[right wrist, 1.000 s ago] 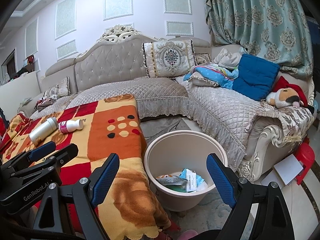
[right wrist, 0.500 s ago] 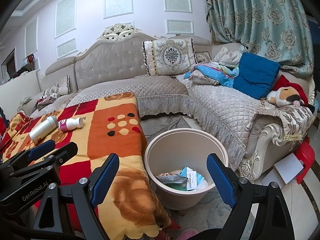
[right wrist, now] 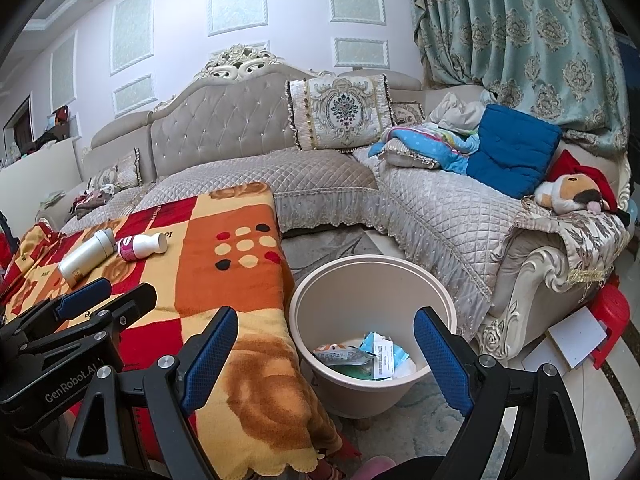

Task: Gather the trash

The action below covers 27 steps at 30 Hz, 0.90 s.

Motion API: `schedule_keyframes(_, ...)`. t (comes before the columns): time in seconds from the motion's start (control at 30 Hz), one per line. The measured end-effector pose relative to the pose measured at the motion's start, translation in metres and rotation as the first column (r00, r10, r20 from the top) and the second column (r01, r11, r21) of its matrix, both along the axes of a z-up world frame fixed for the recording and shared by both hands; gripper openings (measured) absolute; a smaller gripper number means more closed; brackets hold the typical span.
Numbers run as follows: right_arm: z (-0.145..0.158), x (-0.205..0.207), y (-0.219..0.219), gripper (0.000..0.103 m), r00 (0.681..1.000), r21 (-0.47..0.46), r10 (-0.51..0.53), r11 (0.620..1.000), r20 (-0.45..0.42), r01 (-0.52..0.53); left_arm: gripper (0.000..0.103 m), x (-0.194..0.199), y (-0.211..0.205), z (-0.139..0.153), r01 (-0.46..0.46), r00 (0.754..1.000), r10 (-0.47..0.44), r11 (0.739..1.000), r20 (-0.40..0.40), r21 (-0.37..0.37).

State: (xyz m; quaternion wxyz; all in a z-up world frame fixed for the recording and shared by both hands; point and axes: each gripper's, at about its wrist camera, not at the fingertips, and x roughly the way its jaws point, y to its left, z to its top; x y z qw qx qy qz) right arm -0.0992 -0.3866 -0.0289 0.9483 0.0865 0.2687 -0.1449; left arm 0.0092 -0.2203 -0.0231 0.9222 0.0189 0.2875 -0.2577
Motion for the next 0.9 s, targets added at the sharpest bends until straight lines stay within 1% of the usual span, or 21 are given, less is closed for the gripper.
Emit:
schedule_keyframes(0.57, -0.0006, 0.0002, 0.0, 0.089, 1.0, 0.002, -0.001, 1.0, -0.004, 0.001, 0.064, -0.0011, 0.0005, -0.0031, 0.002, 1.0, -0.002, 1.0, -0.004, 0.003)
schedule_keyframes(0.9, -0.0064, -0.002, -0.0032, 0.089, 1.0, 0.009, -0.004, 1.0, -0.013, 0.004, 0.064, -0.0024, 0.0, -0.0059, 0.007, 1.0, -0.007, 1.0, -0.008, 0.007)
